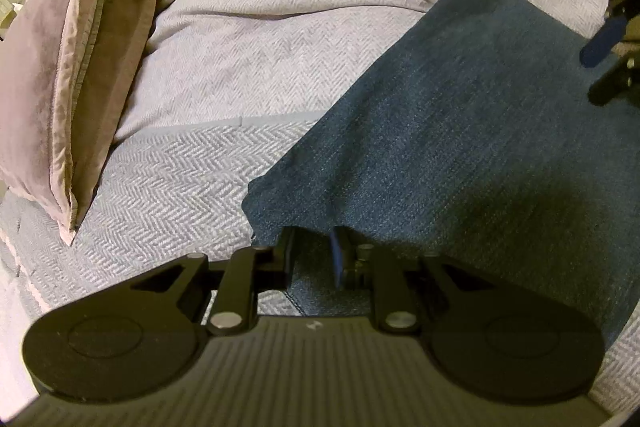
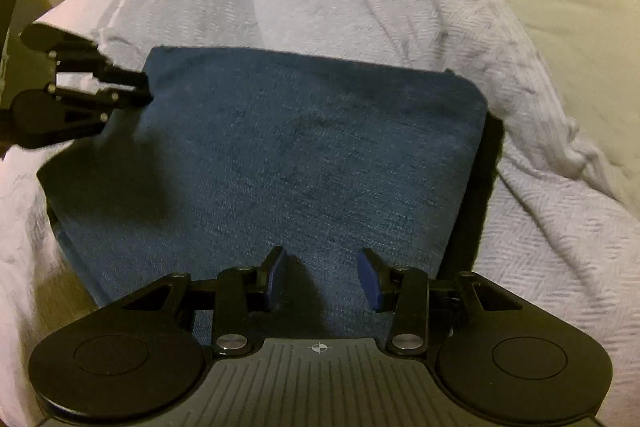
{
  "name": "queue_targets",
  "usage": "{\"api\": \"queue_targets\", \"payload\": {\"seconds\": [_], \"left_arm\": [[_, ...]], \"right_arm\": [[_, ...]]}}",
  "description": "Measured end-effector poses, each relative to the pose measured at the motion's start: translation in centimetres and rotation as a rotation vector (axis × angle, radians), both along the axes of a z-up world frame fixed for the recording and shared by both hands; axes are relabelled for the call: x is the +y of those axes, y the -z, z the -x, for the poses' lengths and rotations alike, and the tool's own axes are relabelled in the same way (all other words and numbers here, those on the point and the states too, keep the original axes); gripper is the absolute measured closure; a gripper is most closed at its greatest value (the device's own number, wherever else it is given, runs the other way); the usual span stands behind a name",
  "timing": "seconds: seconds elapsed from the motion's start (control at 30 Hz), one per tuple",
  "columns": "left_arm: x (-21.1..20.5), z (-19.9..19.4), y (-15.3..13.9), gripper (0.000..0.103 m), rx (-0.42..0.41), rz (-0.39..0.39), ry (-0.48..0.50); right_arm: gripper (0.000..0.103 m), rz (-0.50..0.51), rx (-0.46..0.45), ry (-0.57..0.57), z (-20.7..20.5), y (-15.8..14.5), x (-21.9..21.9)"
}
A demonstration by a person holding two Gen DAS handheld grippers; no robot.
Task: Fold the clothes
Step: 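Smooth the placed folded jeans flat with both open tools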
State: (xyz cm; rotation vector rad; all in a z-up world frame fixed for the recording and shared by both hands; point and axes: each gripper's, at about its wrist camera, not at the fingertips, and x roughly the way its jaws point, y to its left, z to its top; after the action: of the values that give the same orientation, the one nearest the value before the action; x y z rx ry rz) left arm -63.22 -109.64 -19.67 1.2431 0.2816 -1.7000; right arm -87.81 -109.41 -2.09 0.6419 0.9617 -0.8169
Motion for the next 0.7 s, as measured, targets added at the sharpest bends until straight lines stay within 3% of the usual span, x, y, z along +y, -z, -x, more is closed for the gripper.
{"api": "queue_targets", "payload": {"seconds": [0.07,0.2,0.37,0.5,0.63,0.7], "left_arm": [[-0.1,0.0,-0.1,0.087,-0.001,-0.004,0.0],[0.0,0.0,-0.1,0.087,0.004,-0.004,0.0],[1.4,-0.7,-2.0,0.086,0.039,-0.004,-0.004],[5.3,-2.3,-5.2,0.086,0.133,-0.009,-0.021],[10.1,-1.8,-4.9,0.085,0.22,-0.096,0.002],[11.1,-0.9,-3.3,0.085,0.19,-0.109,0.01]], "right_arm": [[0.06,0.018,-0.004,0.013,-0.1,-1.2,0.6],[0.06,-0.036,-0.037,0.017,-0.3,-0.9,3.5],[0.06,-0.001,0.014,-0.032,-0.9,0.4,4.7],[0.06,0.016,0.006,0.009,-0.5,-1.1,4.8],[0.06,-0.002,-0.004,0.058,0.5,-0.4,6.1],[0.06,-0.022,-0.002,0.085,1.0,0.4,6.6]]}}
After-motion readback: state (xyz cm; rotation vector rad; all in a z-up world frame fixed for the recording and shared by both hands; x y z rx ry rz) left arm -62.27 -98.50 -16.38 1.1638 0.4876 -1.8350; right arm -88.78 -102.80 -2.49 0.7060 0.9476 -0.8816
